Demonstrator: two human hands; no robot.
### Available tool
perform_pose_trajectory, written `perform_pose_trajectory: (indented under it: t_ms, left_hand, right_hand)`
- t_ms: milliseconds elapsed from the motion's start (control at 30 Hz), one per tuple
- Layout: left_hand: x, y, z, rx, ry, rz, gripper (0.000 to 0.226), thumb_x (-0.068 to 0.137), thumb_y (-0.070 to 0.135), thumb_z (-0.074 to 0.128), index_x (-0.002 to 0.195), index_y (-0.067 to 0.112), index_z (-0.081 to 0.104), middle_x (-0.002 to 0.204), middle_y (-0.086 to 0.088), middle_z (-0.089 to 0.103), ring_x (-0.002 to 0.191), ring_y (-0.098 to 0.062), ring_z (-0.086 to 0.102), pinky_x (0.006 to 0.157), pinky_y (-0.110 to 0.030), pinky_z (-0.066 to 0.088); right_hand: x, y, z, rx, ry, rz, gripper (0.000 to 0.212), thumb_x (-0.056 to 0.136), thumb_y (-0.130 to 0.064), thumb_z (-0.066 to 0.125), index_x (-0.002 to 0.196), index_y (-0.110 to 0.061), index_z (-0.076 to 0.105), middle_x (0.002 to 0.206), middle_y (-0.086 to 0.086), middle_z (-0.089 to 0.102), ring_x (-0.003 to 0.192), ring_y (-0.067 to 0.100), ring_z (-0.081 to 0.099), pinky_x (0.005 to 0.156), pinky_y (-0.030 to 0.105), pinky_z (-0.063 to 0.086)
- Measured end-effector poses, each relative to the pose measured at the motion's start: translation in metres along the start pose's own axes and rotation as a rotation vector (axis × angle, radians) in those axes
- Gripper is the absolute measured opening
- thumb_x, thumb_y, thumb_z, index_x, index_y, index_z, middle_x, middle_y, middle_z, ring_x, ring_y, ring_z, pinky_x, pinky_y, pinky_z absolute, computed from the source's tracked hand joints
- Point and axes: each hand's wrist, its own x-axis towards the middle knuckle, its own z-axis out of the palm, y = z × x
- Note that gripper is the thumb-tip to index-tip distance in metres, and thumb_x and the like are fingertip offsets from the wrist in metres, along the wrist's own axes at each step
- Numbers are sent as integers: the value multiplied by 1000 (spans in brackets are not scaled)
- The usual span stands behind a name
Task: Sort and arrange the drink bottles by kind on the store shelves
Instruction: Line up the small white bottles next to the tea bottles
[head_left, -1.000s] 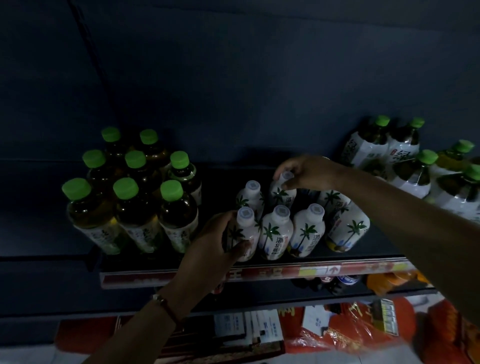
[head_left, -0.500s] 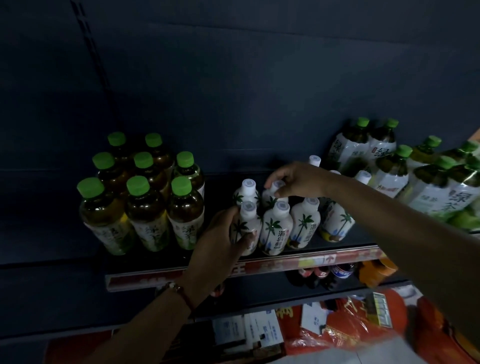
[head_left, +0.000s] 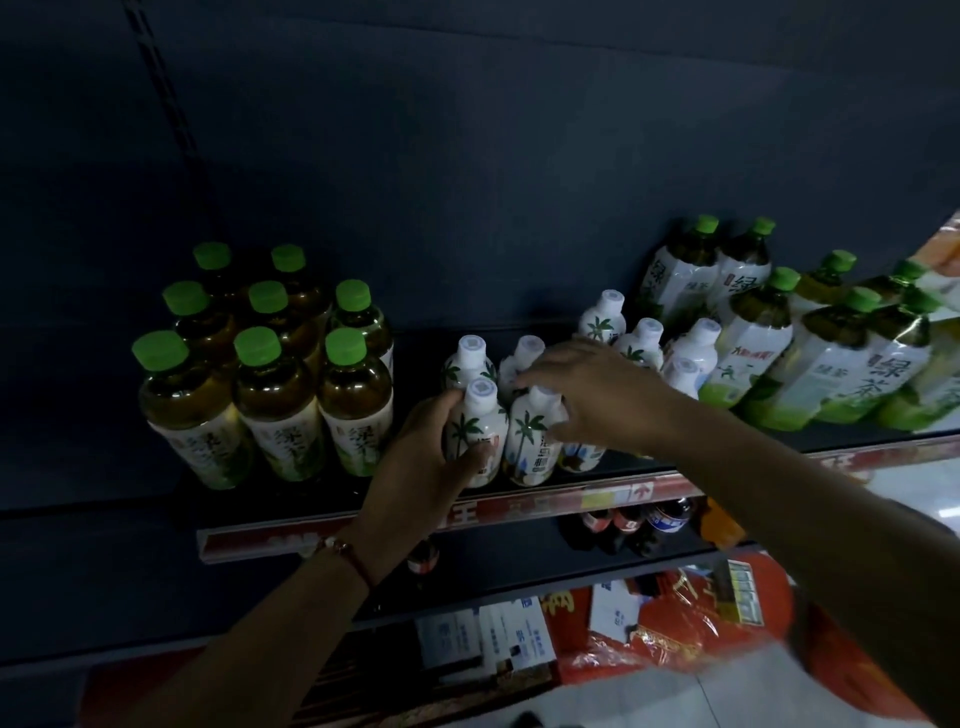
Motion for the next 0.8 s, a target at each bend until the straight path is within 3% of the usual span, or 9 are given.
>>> perform_pose_trajectory:
  t_ms: [100, 233, 300, 367, 467, 533, 567, 700, 800]
  left_hand:
    - [1, 0, 0, -1, -8, -4, 63, 88, 37, 71, 144, 23, 44, 137, 7, 50, 118, 0, 46, 96, -19, 35]
    - [0, 1, -1, 59, -39, -2, 70, 89, 41, 68, 149, 28, 34, 145, 6, 45, 129, -8, 46, 101, -25, 40]
    - [-1, 8, -1, 197, -4, 73, 80, 88, 43, 68, 153, 32, 22, 152, 4, 34, 134, -12, 41, 103, -30, 40]
    - [3, 20, 1, 398, 66, 214, 89, 84, 45, 71, 154, 31, 17, 156, 0, 28, 138, -20, 35, 107, -39, 37]
    - [22, 36, 10, 638, 42, 366, 95, 76, 49, 76, 153, 24, 26, 152, -9, 38, 141, -31, 33, 113, -48, 29]
    - [34, 40, 19, 749, -23, 401, 95, 71, 49, 80, 150, 19, 36, 145, -8, 46, 138, -33, 38, 113, -51, 28]
    - [38, 39, 22, 775, -32, 422, 92, 68, 46, 81, 146, 18, 42, 141, -7, 51, 135, -32, 42, 112, -51, 29]
    - [41, 34, 29, 739, 31, 481, 74, 64, 38, 85, 129, 18, 55, 119, -3, 65, 120, -27, 55, 106, -45, 37]
    - [41, 34, 31, 709, 51, 478, 71, 62, 39, 85, 124, 21, 56, 114, -3, 67, 122, -28, 55, 103, -45, 39]
  right_hand:
    - [6, 6, 5, 49, 90, -1, 63, 74, -37, 79, 132, -26, 57, 127, -1, 63, 116, 20, 56, 107, 38, 31]
    - [-4, 7, 6, 123, 126, 6, 74, 77, -40, 77, 143, -29, 46, 146, -2, 48, 134, 17, 42, 113, 33, 24]
    - [-17, 11, 3, 248, 191, 90, 79, 78, -44, 77, 147, -29, 41, 150, -3, 41, 139, 14, 33, 112, 29, 24]
    - [-31, 22, 2, 345, 275, 179, 79, 77, -42, 78, 145, -26, 42, 146, -1, 43, 134, 13, 37, 110, 30, 32]
    - [-40, 38, 8, 365, 186, 310, 79, 77, -38, 79, 145, -26, 41, 132, -2, 52, 109, 11, 55, 90, 22, 42]
    - [-40, 41, 15, 405, 136, 344, 73, 78, -31, 79, 143, -26, 44, 106, -12, 57, 78, -3, 55, 68, 7, 38]
    - [-40, 40, 16, 426, 151, 352, 71, 78, -28, 79, 141, -27, 47, 97, -17, 55, 71, -6, 52, 61, 5, 36]
    - [-40, 43, 21, 471, 210, 366, 67, 77, -27, 80, 137, -27, 50, 82, -27, 48, 68, -8, 52, 58, 7, 36]
    - [-44, 42, 23, 484, 198, 338, 71, 79, -32, 79, 142, -28, 46, 95, -22, 50, 75, -8, 53, 64, 4, 36]
